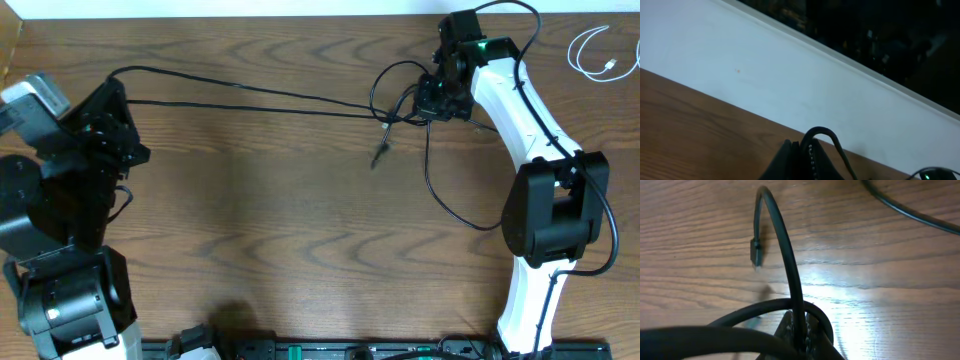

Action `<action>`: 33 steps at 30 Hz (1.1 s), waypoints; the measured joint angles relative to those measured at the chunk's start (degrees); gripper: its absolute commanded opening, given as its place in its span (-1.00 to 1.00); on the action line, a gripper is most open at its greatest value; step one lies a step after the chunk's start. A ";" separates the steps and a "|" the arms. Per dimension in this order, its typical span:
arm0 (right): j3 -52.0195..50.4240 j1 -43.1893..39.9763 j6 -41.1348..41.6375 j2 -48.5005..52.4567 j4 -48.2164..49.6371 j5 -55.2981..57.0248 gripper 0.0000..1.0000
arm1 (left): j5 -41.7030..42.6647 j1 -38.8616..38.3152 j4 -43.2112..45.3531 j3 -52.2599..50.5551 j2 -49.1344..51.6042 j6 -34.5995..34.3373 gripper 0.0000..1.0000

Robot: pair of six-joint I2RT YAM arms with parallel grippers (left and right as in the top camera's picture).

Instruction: Untangle cables

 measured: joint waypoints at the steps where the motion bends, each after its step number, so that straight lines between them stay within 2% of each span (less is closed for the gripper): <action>1: 0.00 -0.02 -0.55 0.00 0.09 -0.59 -0.98 | 0.02 0.48 0.02 0.00 -0.09 0.00 -0.85; 2: 0.00 -0.02 -1.75 0.00 0.24 -1.64 -0.93 | 0.02 0.98 0.11 0.00 -0.09 0.00 -0.85; 6: 0.00 -0.72 -12.22 0.35 0.35 -10.05 -0.46 | -1.42 2.80 0.09 0.02 -0.22 0.00 -0.85; 9: -0.04 -1.79 -21.03 0.48 -0.17 -18.60 -0.33 | -2.08 3.74 -2.95 0.15 -0.35 0.00 -0.85; 12: -0.11 -2.45 -25.35 -0.02 -0.15 -23.26 -0.30 | 1.27 3.89 -6.54 0.20 0.70 0.00 -0.85; 17: -0.22 -2.43 -25.55 -4.31 -0.04 -24.41 -0.30 | 8.57 1.49 -13.14 0.28 4.90 0.00 -0.85; 23: -0.13 -2.34 -23.06 -10.27 -0.20 -23.19 -0.10 | 11.72 -6.12 -16.92 0.31 9.86 2.69 -0.85; 28: -0.13 0.90 -22.77 -9.49 0.00 -21.40 0.12 | 10.93 -10.25 -16.94 0.31 11.65 4.44 -0.85; 33: -0.13 8.26 -21.27 -7.08 1.03 -18.80 0.15 | 6.36 -10.34 -16.96 0.31 11.63 4.79 -0.85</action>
